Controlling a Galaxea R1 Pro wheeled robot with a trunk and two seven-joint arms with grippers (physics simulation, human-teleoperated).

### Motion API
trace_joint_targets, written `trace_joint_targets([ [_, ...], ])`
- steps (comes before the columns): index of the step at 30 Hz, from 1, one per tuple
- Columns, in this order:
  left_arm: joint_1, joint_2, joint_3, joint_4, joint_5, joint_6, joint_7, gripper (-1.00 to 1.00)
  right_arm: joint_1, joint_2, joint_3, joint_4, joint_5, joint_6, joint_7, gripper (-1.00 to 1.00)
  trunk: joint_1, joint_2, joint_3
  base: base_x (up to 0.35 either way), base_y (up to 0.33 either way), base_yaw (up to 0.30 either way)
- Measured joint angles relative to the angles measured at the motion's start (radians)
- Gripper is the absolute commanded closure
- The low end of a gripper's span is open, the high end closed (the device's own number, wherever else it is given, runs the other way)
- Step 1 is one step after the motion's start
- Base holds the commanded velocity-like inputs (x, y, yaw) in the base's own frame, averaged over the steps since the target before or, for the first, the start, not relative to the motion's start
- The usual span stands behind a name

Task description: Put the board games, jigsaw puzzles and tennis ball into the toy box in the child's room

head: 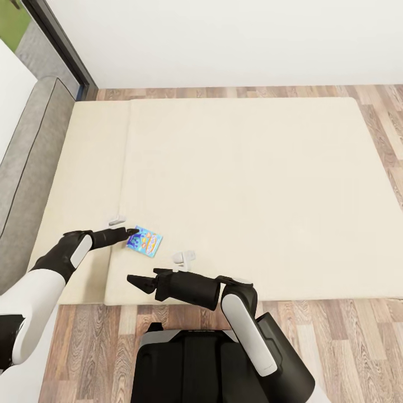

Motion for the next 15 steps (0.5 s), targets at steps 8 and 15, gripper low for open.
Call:
trace_joint_targets([
  [8, 0.0, -0.001, -0.004, 0.0, 0.0, -0.013, -0.009, -1.0, 0.0, 0.0, 0.0, 0.0, 0.0, 0.0, 0.0, -1.0, 0.0, 0.0, 0.0, 0.0, 0.0, 0.0],
  [15, 0.0, -0.001, -0.005, 0.0, -0.004, -0.015, -0.073, -1.0, 0.0, 0.001, 0.0, 0.0, 0.0, 0.0, 0.0, -1.0, 0.0, 0.0, 0.0, 0.0, 0.0, 0.0],
])
